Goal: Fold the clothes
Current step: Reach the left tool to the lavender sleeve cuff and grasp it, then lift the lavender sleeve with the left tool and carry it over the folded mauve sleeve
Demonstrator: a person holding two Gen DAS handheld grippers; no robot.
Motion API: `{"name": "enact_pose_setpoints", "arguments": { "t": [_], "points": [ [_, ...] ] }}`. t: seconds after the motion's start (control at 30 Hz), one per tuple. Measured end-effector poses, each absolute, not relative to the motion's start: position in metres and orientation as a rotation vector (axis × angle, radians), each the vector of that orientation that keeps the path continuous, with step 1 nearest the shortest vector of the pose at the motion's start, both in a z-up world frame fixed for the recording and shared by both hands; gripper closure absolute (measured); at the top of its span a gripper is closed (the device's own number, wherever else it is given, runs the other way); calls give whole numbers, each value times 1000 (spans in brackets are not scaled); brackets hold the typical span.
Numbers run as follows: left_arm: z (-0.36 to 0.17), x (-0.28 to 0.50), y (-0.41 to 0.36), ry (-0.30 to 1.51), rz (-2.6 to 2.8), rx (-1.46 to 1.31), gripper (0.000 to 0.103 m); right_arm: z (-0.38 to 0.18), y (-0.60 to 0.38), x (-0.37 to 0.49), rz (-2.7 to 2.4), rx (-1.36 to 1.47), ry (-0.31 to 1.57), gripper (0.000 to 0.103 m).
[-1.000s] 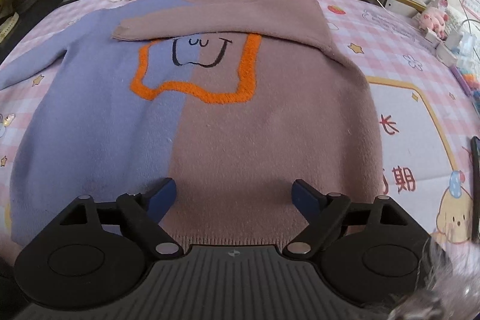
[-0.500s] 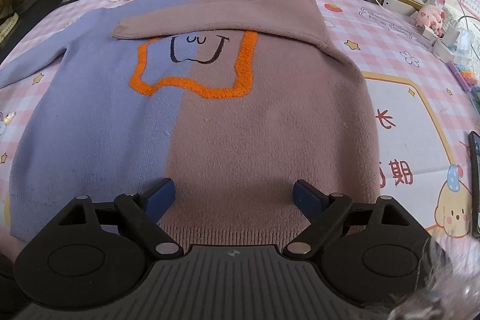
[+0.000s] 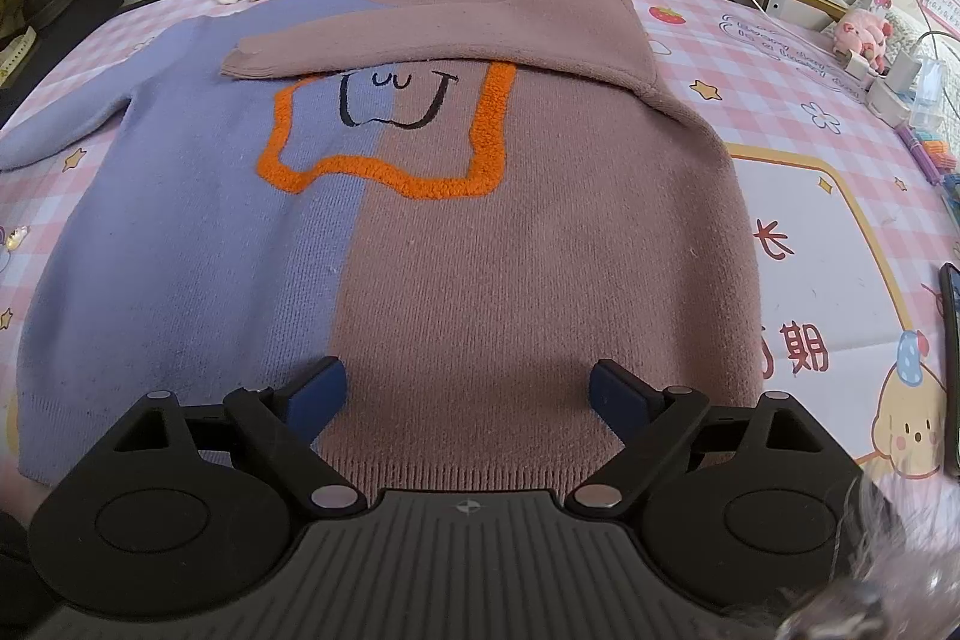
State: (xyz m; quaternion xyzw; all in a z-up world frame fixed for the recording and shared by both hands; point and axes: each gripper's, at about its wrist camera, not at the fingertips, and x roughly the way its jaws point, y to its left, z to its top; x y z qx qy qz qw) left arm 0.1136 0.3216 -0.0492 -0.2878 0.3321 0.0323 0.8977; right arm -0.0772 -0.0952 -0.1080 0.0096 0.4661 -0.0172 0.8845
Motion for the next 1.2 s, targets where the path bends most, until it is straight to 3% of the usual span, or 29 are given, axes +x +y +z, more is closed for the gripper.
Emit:
{"name": "enact_pose_setpoints", "arguments": {
  "t": [0.2, 0.5, 0.6, 0.67, 0.9, 0.97, 1.2],
  "points": [
    [-51, 112, 343, 659, 127, -712, 10, -108, -96, -77, -32, 18, 968, 13],
    [-57, 104, 372, 614, 203, -931, 31, -110, -96, -76, -39, 22, 970, 8],
    [-60, 100, 376, 605, 233, -974, 44, -110, -96, -76, -44, 23, 972, 7],
    [-63, 97, 380, 599, 249, -1004, 61, -110, -96, -77, -48, 23, 972, 5],
    [-79, 87, 397, 588, 262, -1144, 82, -111, -98, -77, -55, 21, 977, 0],
    [-82, 85, 400, 591, 268, -1163, 94, -110, -98, -77, -57, 19, 981, 0],
    [-78, 89, 399, 611, 278, -1095, 100, -103, -98, -85, -101, -32, 976, 0]
  ]
}}
